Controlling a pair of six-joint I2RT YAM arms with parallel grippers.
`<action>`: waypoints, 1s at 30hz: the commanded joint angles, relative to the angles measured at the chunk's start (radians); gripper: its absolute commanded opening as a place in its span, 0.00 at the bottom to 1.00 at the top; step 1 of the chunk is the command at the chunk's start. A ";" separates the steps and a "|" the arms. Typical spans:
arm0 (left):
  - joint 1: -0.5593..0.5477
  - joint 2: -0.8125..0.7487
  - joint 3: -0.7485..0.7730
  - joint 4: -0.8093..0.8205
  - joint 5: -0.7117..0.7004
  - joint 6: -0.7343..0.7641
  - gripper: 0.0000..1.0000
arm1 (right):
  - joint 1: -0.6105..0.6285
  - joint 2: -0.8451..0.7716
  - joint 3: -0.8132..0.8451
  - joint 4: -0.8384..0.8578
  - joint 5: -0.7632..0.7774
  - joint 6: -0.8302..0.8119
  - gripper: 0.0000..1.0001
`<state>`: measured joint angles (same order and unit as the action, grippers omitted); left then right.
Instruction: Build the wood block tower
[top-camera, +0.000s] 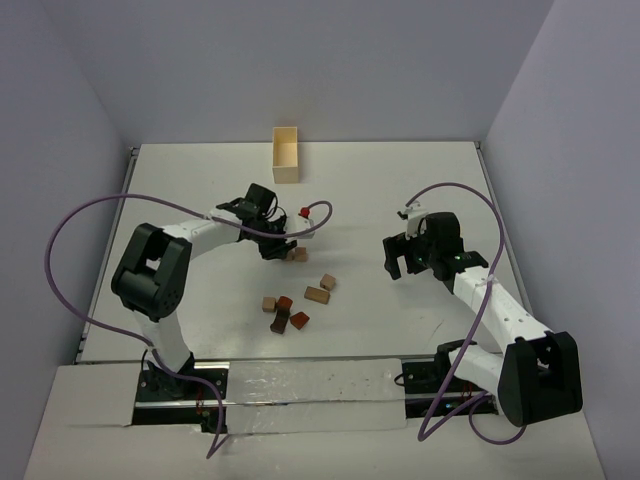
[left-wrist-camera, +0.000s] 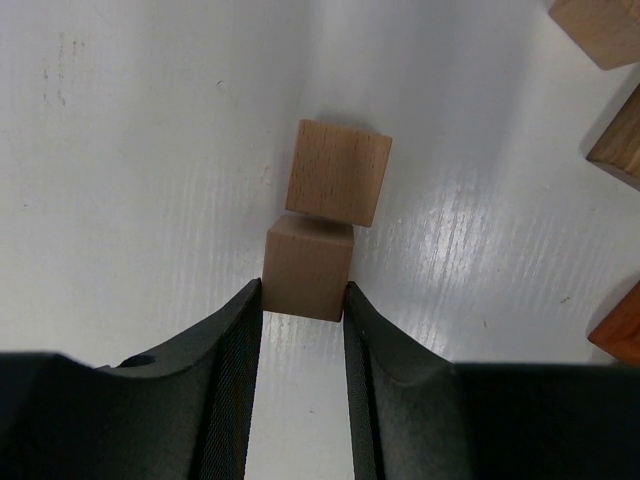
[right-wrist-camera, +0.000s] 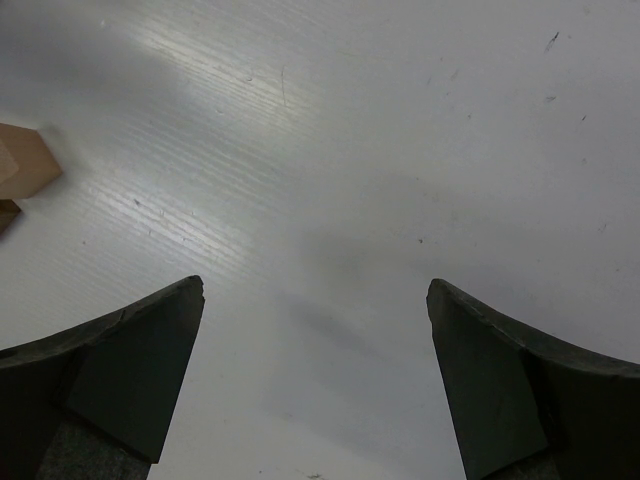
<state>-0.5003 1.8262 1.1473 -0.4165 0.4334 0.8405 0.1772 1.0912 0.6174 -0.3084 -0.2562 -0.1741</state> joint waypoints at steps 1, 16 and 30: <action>-0.020 0.018 0.014 0.031 -0.001 -0.012 0.08 | 0.006 0.005 0.053 0.000 -0.002 -0.007 1.00; -0.078 0.038 0.023 0.050 -0.033 -0.042 0.09 | 0.005 -0.002 0.053 -0.001 -0.002 -0.008 1.00; -0.106 0.062 0.034 0.081 -0.028 -0.121 0.12 | 0.005 0.001 0.056 -0.001 -0.003 -0.008 1.00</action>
<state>-0.5905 1.8569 1.1656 -0.3383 0.4046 0.7517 0.1772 1.0912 0.6174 -0.3088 -0.2562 -0.1745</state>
